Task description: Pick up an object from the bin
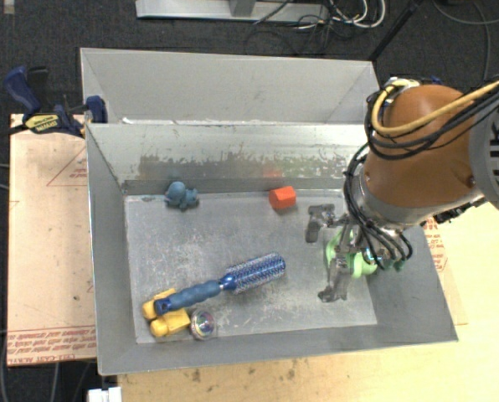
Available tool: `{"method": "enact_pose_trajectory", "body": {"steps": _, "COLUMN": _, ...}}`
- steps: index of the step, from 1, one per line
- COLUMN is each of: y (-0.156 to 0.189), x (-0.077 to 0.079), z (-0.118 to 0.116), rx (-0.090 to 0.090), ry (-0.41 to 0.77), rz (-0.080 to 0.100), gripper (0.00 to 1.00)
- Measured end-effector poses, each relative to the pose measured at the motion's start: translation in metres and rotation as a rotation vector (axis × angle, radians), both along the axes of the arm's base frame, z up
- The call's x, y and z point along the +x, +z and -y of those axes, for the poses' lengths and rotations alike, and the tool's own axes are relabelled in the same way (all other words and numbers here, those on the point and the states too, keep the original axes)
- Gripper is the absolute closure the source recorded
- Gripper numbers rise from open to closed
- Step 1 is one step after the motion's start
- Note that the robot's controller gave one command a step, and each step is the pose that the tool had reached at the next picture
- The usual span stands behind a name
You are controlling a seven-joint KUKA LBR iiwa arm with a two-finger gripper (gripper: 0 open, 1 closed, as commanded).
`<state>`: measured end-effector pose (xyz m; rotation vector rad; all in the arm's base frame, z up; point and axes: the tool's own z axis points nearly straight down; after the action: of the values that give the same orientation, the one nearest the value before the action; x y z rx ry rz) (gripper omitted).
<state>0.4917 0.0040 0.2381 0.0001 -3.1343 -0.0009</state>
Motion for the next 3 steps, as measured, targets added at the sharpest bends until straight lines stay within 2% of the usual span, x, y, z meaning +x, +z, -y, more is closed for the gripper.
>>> {"method": "enact_pose_trajectory", "body": {"steps": 1, "y": -0.106, "x": 0.055, "z": -0.039, "rx": 0.003, "ry": 0.343, "rz": 0.005, "gripper": 0.00}}
{"method": "enact_pose_trajectory", "body": {"steps": 2, "y": -0.170, "x": 0.074, "z": -0.043, "rx": 0.003, "ry": 0.525, "rz": 0.005, "gripper": 0.00}}
{"method": "enact_pose_trajectory", "body": {"steps": 3, "y": -0.169, "x": 0.075, "z": -0.043, "rx": 0.003, "ry": 0.524, "rz": 0.008, "gripper": 1.00}}
